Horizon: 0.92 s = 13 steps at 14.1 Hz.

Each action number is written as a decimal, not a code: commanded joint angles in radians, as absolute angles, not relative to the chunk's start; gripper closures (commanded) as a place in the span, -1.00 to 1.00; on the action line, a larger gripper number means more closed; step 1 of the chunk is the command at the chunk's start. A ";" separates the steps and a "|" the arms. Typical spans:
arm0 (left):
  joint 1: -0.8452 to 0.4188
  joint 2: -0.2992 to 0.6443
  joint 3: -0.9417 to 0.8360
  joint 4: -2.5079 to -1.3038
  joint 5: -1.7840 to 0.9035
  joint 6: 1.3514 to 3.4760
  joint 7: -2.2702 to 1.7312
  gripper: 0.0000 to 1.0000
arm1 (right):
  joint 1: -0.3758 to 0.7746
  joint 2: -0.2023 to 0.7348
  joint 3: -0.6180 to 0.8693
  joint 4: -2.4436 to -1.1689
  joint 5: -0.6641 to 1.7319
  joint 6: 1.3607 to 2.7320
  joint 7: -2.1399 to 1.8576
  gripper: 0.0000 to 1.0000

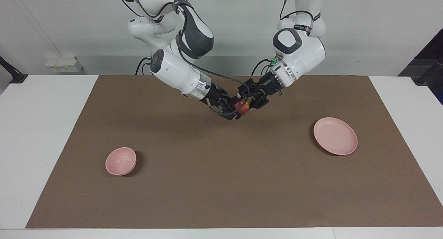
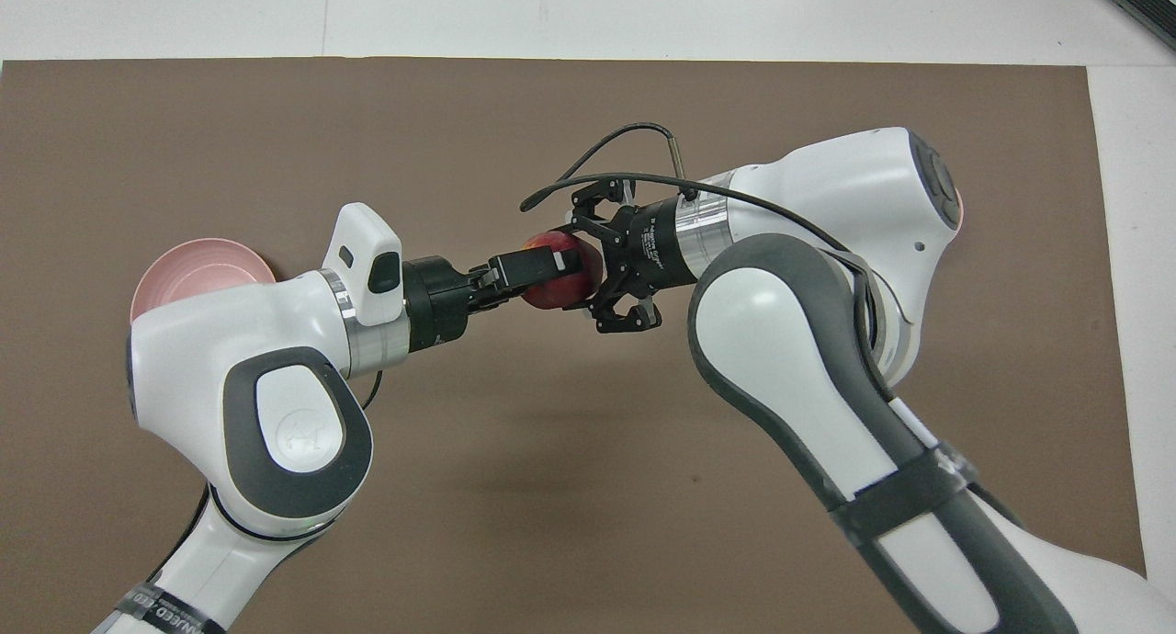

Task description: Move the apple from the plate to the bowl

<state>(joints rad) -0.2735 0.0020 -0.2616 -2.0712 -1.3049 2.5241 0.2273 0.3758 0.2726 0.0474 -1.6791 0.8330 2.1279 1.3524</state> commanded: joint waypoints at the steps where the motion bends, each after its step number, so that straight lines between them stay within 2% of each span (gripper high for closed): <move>1: -0.298 -0.015 -0.256 -2.089 -1.328 2.523 0.230 1.00 | 0.376 0.270 0.051 -1.677 0.862 2.140 1.370 1.00; 2: -0.298 -0.014 -0.256 -2.086 -1.328 2.523 0.221 0.93 | 0.374 0.271 0.051 -1.677 0.862 2.140 1.370 1.00; 3: -0.298 -0.014 -0.255 -2.085 -1.324 2.522 0.213 0.50 | 0.374 0.272 0.051 -1.677 0.862 2.140 1.371 1.00; 6: -0.298 -0.011 -0.255 -2.079 -1.302 2.539 0.216 -0.97 | 0.374 0.270 0.051 -1.677 0.862 2.137 1.371 1.00; 13: -0.255 -0.020 -0.248 -2.088 -1.189 2.520 0.218 -1.00 | 0.368 0.270 0.049 -1.677 0.825 2.131 1.327 1.00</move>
<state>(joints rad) -0.2700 0.0007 -0.2568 -2.0703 -1.2441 2.5241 0.2261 0.3757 0.2733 0.0466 -1.6790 0.8354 2.1281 1.3482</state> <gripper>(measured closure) 0.000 0.251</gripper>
